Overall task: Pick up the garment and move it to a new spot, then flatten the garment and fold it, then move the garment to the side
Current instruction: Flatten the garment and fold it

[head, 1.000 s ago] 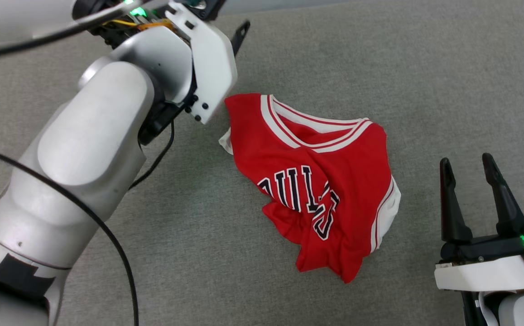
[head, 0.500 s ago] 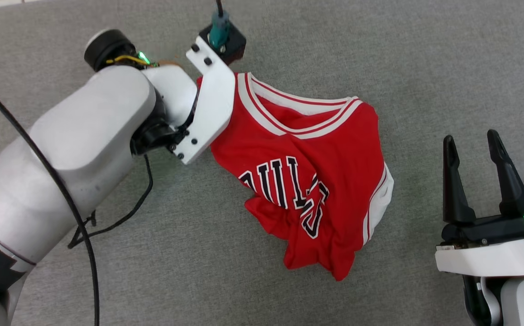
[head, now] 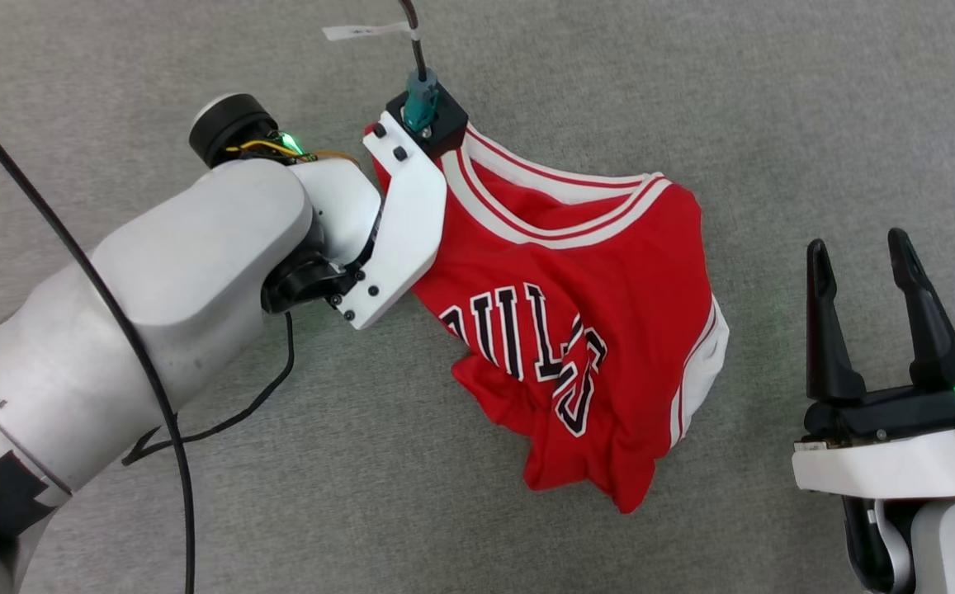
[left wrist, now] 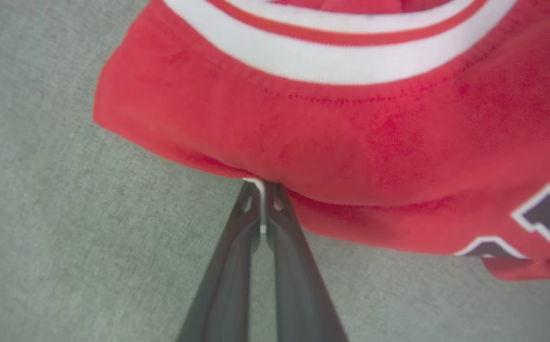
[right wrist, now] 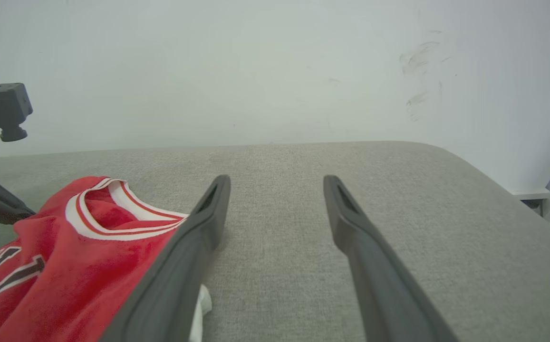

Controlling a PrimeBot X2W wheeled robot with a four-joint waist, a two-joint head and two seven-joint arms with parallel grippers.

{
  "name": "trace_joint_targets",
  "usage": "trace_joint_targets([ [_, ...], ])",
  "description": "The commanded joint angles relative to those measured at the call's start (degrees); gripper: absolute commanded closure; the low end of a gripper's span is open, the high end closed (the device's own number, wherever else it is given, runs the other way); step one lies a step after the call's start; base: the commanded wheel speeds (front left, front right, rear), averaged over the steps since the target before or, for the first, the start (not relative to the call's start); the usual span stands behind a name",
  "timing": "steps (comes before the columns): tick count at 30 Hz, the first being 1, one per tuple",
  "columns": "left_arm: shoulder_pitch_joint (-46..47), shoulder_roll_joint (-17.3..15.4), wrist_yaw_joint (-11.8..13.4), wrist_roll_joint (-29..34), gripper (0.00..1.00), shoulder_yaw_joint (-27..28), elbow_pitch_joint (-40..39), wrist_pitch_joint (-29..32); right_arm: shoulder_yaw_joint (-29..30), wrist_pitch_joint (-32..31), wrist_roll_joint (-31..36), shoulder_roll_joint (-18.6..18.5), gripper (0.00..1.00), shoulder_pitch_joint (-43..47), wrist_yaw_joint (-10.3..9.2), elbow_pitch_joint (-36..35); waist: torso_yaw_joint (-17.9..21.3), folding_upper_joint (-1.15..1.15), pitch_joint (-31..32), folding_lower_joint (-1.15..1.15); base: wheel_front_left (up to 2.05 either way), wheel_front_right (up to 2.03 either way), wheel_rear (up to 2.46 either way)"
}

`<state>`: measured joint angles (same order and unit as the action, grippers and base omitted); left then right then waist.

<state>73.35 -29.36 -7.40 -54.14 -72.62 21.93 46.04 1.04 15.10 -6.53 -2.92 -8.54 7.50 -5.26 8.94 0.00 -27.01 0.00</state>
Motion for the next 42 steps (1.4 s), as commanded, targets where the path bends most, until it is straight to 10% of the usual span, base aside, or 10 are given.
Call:
trace_joint_targets([
  [1, -0.51, 0.21, 0.0, -0.53, 1.0, -0.47, -0.29, -1.2, 0.06, 0.09, 0.46, 0.07, 0.0, 0.3, -0.02, 0.27, -1.2, 0.0, 1.71, 0.0, 0.0, 0.0, 0.0],
  [17, -12.65, -18.28, 2.69, -9.5, 1.0, 1.08, -3.42, -11.15, 0.23, 0.09, 2.06, 0.07, 0.0, 5.38, -0.02, 1.43, -7.19, 0.0, 10.7, 0.0, 0.0, 0.0, 0.0],
  [23, -19.9, -19.9, 5.29, -12.55, 1.0, 1.4, -2.81, -15.54, -0.24, 0.09, 2.63, 0.07, 0.0, 5.69, -0.02, 2.94, -7.69, 0.0, 11.77, 0.0, 0.0, 0.0, 0.0],
  [25, -21.09, -19.4, 6.29, -12.05, 0.0, 1.94, -2.59, -18.49, -0.2, 0.1, 3.21, 0.07, 0.0, 4.96, -0.02, 3.0, -7.78, 0.0, 12.44, 0.0, 0.0, 0.0, 0.0],
  [32, -22.42, -19.02, 10.97, -5.96, 0.0, 4.86, -4.24, -34.77, 0.18, 0.09, 8.75, 0.07, 0.0, -0.52, -0.02, 2.07, -8.34, 0.0, 15.54, 0.0, 0.0, 0.0, 0.0],
  [42, -31.2, -20.03, 25.46, -3.62, 0.0, 12.31, -13.48, -58.14, -6.0, 0.09, 11.01, -9.34, 0.0, -15.86, -0.03, 7.32, -9.83, 0.0, 17.13, 0.0, 0.0, 0.0, 0.0],
])
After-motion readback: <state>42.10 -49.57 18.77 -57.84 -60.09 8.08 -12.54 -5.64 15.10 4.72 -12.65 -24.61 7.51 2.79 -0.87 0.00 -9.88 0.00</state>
